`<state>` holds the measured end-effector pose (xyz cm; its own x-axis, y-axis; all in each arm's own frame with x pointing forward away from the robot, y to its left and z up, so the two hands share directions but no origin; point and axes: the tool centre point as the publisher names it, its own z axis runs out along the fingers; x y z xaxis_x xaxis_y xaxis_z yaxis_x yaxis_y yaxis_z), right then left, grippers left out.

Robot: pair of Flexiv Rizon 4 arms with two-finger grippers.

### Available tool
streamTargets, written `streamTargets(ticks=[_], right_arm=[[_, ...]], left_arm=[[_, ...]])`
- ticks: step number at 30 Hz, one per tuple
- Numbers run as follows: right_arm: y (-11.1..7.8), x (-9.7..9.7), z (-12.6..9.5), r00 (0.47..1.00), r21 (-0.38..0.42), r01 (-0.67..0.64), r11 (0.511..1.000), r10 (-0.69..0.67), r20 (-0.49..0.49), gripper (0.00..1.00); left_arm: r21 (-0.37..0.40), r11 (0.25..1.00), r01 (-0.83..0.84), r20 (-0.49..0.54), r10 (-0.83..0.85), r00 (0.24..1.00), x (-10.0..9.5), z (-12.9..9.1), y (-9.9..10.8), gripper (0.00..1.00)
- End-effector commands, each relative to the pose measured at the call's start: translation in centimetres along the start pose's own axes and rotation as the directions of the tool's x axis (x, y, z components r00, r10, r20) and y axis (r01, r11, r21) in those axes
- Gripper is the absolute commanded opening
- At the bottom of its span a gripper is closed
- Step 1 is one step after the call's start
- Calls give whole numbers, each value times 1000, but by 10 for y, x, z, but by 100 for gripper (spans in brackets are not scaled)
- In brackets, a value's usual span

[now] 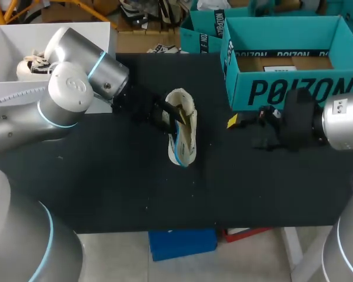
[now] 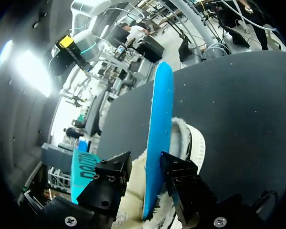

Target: Take the shoe out of the shoebox, open the shoe tongue, remove and reinsert the insole, then place the shoe into the shoebox

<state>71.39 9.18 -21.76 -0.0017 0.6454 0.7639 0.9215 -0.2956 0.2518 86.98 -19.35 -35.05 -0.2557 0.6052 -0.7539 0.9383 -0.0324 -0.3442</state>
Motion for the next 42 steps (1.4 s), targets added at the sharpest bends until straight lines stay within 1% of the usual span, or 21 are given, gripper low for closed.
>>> streamTargets(ticks=[1, 8, 10, 14, 16, 17, 19, 21, 24, 30, 33, 38, 42], right_arm=[[0, 1, 0, 1000, 0, -1, 1000, 1, 1, 100], [0, 1, 0, 1000, 0, -1, 1000, 1, 1, 100], [0, 1, 0, 1000, 0, -1, 1000, 1, 1, 100], [0, 1, 0, 1000, 0, -1, 1000, 1, 1, 100], [0, 1, 0, 1000, 0, -1, 1000, 1, 1, 100], [0, 1, 0, 1000, 0, -1, 1000, 1, 1, 100], [0, 1, 0, 1000, 0, -1, 1000, 1, 1, 100], [0, 1, 0, 1000, 0, -1, 1000, 1, 1, 100], [0, 1, 0, 1000, 0, -1, 1000, 1, 1, 100], [0, 1, 0, 1000, 0, -1, 1000, 1, 1, 100], [0, 1, 0, 1000, 0, -1, 1000, 1, 1, 100], [0, 1, 0, 1000, 0, -1, 1000, 1, 1, 100], [0, 1, 0, 1000, 0, -1, 1000, 1, 1, 100]], left_arm=[[1, 1000, -9, -22, 9, 1000, 0, -3, -14, 36], [34, 999, -17, -98, 20, 995, 2, 0, -25, 33], [38, 999, -18, -106, 22, 994, 3, 1, -27, 31], [59, 998, -7, -151, 16, 988, 9, 3, -30, 27], [71, 997, -5, -167, 17, 986, 11, 5, -31, 24], [79, 997, -2, -175, 16, 984, 12, 6, -33, 11], [89, 996, 1, -188, 16, 982, 14, 7, -34, 0], [103, 995, 2, -201, 19, 979, 16, 9, -35, 0], [109, 994, -2, -194, 24, 981, 16, 10, -35, 0], [93, 995, -25, -141, 38, 989, 11, 4, -31, 0], [87, 996, -28, -130, 39, 991, 10, 3, -29, 0], [74, 997, -27, -108, 34, 994, 15, 4, -20, 0], [61, 997, -37, -88, 42, 995, 15, 5, -12, 0]])
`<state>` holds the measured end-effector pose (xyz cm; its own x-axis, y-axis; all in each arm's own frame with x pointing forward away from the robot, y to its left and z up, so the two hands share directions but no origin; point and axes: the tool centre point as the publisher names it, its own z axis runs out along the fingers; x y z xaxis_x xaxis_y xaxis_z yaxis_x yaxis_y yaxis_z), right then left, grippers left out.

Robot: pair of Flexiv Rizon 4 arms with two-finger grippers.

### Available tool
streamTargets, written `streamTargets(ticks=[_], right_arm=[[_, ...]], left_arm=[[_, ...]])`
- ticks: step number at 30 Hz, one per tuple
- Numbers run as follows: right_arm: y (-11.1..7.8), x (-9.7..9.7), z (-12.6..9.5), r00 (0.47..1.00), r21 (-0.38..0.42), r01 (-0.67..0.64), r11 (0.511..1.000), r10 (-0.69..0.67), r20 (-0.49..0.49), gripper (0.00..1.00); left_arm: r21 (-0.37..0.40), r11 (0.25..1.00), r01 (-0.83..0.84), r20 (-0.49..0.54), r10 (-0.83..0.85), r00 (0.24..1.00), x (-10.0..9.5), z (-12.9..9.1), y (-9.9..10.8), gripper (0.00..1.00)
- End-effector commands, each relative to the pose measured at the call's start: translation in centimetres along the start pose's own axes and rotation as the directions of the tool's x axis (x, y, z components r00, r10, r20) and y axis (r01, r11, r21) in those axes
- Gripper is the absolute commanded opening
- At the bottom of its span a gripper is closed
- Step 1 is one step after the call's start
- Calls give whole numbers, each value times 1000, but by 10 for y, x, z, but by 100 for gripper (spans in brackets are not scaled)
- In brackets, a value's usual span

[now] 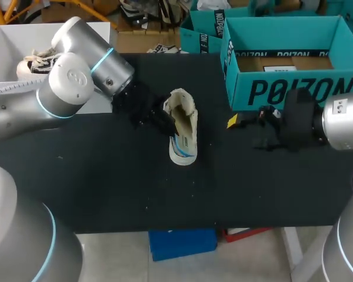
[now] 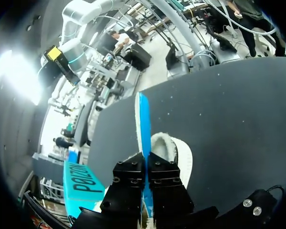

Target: Take the shoe out of the shoebox, open the shoe tongue, remove and reinsert the insole, then place the shoe into the shoebox

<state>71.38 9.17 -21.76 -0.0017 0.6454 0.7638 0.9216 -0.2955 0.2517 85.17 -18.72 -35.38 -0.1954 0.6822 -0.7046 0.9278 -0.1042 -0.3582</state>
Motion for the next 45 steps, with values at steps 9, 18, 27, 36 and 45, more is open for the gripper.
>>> streamTargets(ticks=[9, 18, 27, 36, 45], right_arm=[[0, 1, 0, 1000, 0, -1, 1000, 1, 1, 100], [0, 1, 0, 1000, 0, -1, 1000, 1, 1, 100], [0, 1, 0, 1000, 0, -1, 1000, 1, 1, 100], [0, 1, 0, 1000, 0, -1, 1000, 1, 1, 100], [0, 1, 0, 1000, 0, -1, 1000, 1, 1, 100]], left_arm=[[-43, 999, -18, 24, 19, 1000, -1, 5, 18, 0], [-94, 996, 9, 1, -9, 1000, 1, 2, 28, 0], [-124, 992, 24, -9, -25, 1000, 3, -1, 30, 0], [-73, 997, -12, 26, 14, 1000, -13, -1, 4, 40], [2, 1000, -21, 10, 21, 1000, -10, 9, -22, 29]])
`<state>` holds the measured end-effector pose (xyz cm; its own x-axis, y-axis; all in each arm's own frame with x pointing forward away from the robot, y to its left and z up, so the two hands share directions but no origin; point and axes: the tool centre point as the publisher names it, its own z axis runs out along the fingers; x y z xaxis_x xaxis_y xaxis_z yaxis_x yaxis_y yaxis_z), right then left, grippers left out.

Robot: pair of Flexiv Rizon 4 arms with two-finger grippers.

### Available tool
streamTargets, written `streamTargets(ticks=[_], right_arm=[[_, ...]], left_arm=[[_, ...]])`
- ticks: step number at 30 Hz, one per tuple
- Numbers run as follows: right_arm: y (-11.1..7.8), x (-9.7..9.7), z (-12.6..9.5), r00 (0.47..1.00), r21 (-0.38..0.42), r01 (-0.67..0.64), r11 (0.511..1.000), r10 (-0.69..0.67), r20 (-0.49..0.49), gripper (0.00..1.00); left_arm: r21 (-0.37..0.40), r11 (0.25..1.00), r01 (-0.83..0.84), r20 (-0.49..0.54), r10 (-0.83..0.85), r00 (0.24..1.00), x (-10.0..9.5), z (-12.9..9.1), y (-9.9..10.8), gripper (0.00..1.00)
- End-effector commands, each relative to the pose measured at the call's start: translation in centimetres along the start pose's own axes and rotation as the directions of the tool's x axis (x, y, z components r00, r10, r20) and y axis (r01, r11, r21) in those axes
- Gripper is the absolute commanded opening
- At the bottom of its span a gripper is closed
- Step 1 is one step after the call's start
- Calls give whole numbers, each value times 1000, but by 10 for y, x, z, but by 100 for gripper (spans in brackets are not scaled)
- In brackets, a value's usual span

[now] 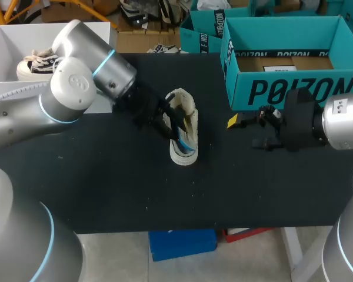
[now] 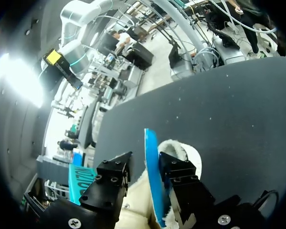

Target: Take the shoe out of the shoebox, open the shoe tongue, remove and reinsert the insole, then place the shoe into the shoebox

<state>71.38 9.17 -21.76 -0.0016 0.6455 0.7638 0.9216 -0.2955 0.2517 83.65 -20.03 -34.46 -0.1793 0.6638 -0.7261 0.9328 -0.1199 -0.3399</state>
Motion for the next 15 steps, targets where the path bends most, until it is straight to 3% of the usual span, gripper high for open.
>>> streamTargets(ticks=[1, 4, 15], right_arm=[[0, 1, 1, 1000, 0, 0, 1000, 0, 1, 100], [0, 1, 1, 1000, 0, 0, 1000, 0, 1, 100], [0, 1, 1, 1000, 0, 0, 1000, 0, 1, 100]], left_arm=[[6, 1000, 2, -15, -2, 1000, 3, 1, -7, 24], [21, 1000, 8, -29, -8, 1000, 6, 3, -9, 0], [18, 1000, 10, -62, -9, 998, 11, 8, -3, 0]])
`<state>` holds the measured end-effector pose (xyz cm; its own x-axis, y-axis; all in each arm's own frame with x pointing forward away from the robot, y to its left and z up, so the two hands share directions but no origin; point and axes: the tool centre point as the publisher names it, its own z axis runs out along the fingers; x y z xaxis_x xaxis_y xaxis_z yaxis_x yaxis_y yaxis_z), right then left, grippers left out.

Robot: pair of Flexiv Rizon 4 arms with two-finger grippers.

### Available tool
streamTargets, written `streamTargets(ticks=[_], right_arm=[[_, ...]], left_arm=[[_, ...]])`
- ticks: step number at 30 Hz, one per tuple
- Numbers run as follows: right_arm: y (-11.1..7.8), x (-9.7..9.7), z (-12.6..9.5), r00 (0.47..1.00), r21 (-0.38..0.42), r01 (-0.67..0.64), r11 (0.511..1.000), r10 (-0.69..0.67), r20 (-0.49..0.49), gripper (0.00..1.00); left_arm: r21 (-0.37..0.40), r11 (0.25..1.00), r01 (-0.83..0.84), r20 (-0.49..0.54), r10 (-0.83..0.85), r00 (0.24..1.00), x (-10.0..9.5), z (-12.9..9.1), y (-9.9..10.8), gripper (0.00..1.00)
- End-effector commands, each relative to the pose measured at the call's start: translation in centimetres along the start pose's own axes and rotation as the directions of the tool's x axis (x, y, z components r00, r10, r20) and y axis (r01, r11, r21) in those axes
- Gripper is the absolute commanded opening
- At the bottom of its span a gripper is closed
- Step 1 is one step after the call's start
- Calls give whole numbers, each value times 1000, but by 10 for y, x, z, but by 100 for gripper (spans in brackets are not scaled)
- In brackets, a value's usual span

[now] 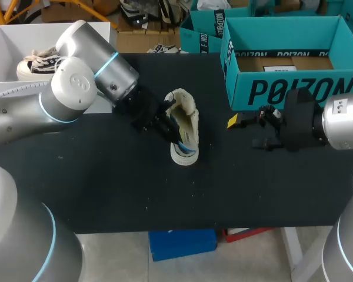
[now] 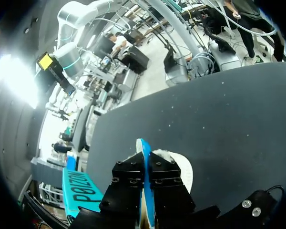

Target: Take the shoe out of the shoebox, open the shoe tongue, remove and reinsert the insole, then place the shoe into the shoebox

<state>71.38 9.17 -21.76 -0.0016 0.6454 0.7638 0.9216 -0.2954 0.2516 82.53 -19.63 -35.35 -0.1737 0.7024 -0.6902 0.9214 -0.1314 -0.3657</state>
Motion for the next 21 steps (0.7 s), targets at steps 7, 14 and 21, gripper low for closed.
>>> streamTargets(ticks=[7, 14, 21], right_arm=[[0, 1, 1, 1000, 0, -1, 1000, 1, 1, 100], [0, 1, 1, 1000, 0, -1, 1000, 1, 1, 100], [0, 1, 1, 1000, 0, -1, 1000, 1, 1, 100]], left_arm=[[-50, 999, -4, -17, 3, 1000, 0, -1, 13, 0], [-85, 996, 5, -21, -7, 1000, 1, -3, 25, 0], [-111, 994, 22, -23, -25, 999, 3, -2, 39, 0]])
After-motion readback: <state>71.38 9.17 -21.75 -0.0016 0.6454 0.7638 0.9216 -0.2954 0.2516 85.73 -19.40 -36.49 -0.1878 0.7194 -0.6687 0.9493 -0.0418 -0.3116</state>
